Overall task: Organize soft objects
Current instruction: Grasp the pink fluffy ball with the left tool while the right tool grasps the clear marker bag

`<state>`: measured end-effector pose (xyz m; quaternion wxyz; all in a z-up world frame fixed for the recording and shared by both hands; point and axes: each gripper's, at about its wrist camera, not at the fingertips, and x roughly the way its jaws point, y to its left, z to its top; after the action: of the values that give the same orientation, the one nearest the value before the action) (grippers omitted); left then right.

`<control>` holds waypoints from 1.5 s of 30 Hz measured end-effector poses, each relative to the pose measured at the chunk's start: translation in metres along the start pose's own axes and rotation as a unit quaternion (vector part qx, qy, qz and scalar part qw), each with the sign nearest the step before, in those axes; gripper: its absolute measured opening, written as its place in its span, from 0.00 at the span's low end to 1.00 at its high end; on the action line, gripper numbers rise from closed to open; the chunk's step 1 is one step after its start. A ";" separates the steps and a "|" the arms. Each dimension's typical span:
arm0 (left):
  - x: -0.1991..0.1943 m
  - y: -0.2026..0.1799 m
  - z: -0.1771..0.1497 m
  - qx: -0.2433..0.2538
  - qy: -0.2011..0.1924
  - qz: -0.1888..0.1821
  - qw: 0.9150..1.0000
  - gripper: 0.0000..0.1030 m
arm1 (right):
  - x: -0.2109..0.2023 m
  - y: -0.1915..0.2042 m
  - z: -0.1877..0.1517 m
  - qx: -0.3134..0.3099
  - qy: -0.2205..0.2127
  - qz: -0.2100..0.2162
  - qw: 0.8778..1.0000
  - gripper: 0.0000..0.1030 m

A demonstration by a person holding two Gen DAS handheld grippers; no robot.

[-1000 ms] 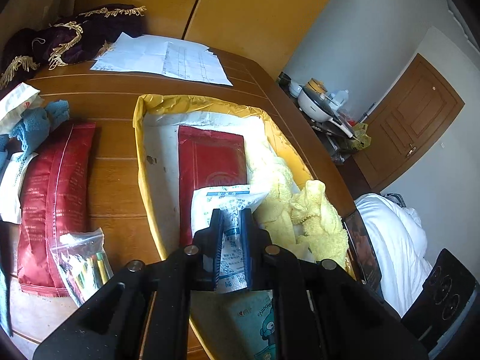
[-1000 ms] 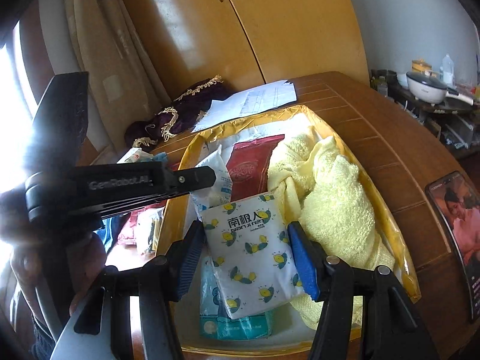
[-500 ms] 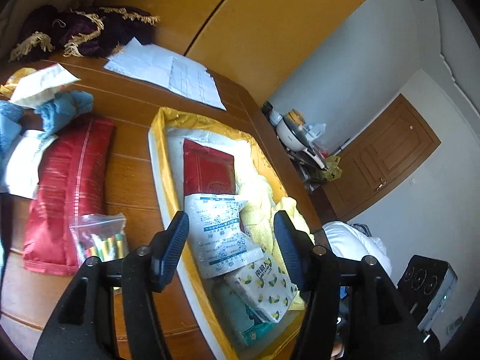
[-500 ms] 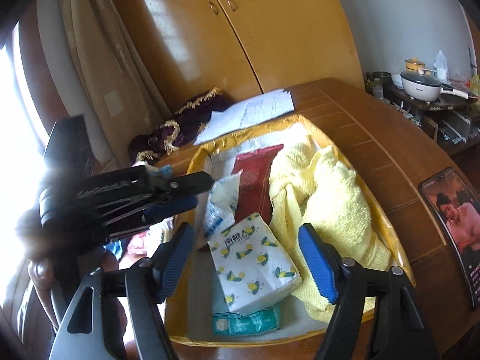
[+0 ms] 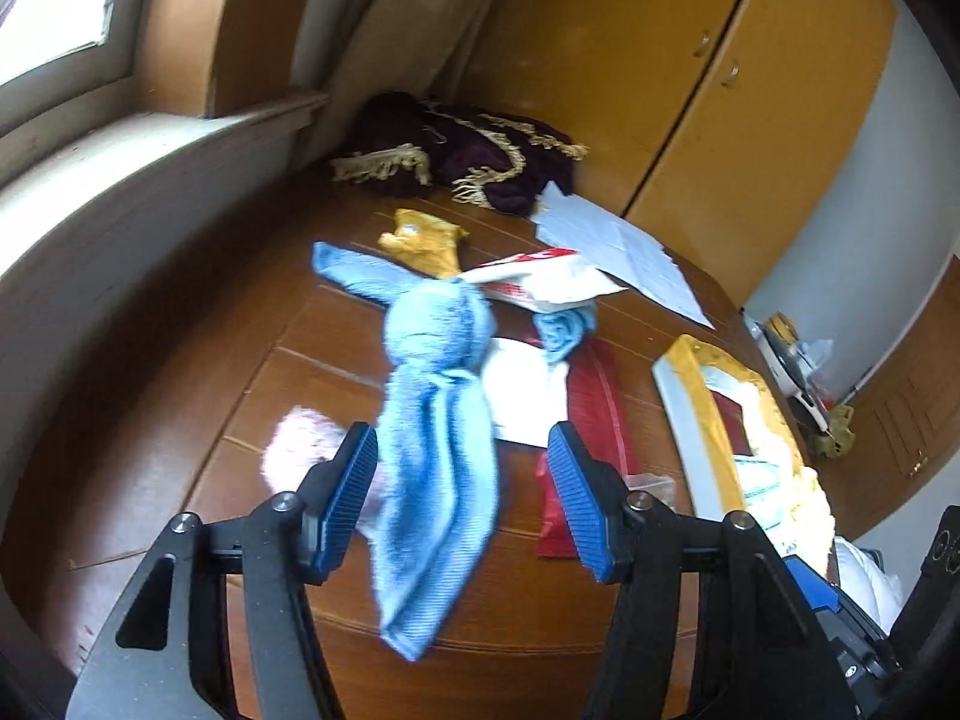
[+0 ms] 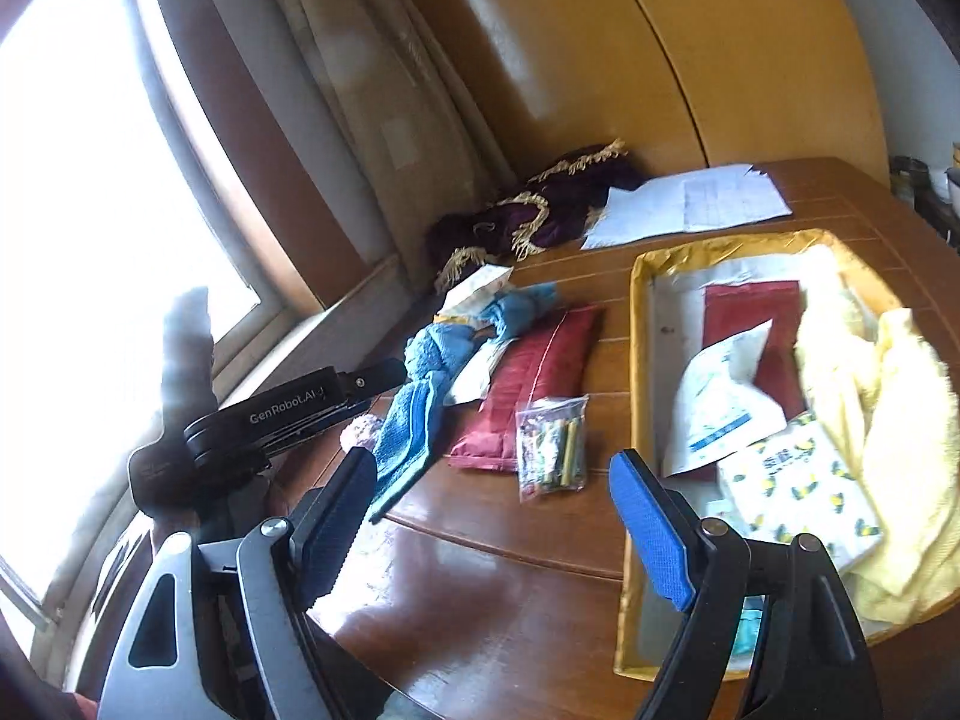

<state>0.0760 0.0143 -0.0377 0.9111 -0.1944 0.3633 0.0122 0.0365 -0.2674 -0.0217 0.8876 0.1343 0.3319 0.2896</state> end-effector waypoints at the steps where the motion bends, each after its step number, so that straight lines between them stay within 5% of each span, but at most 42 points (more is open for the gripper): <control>1: 0.001 0.010 -0.002 -0.011 0.003 0.005 1.000 0.56 | 0.009 0.004 0.002 -0.003 0.010 0.003 1.000 0.79; 9: 0.008 0.034 -0.013 -0.021 0.010 0.034 0.999 0.51 | 0.066 0.029 0.015 -0.052 0.066 -0.058 0.995 0.58; 16: 0.021 0.041 -0.015 -0.023 0.032 0.050 0.998 0.36 | 0.111 0.020 0.018 -0.059 0.113 -0.140 0.982 0.55; 25: 0.022 0.045 -0.016 -0.035 0.037 0.036 0.998 0.25 | 0.129 0.022 0.013 -0.100 0.122 -0.222 0.962 0.47; 27: 0.021 0.047 -0.017 -0.042 0.037 0.030 0.998 0.24 | 0.127 0.022 0.013 -0.107 0.120 -0.230 0.960 0.37; 29: 0.018 0.048 -0.018 -0.044 0.034 0.023 0.998 0.23 | 0.125 0.021 0.012 -0.103 0.124 -0.220 0.962 0.18; 45: -0.039 0.018 -0.026 -0.031 -0.002 -0.077 0.997 0.23 | 0.057 0.031 0.000 -0.060 0.059 -0.066 0.994 0.16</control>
<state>0.0271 0.0260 -0.0349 0.9034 -0.2499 0.3453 -0.0462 0.0583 -0.2085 -0.0377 0.8902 0.0410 0.3740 0.2568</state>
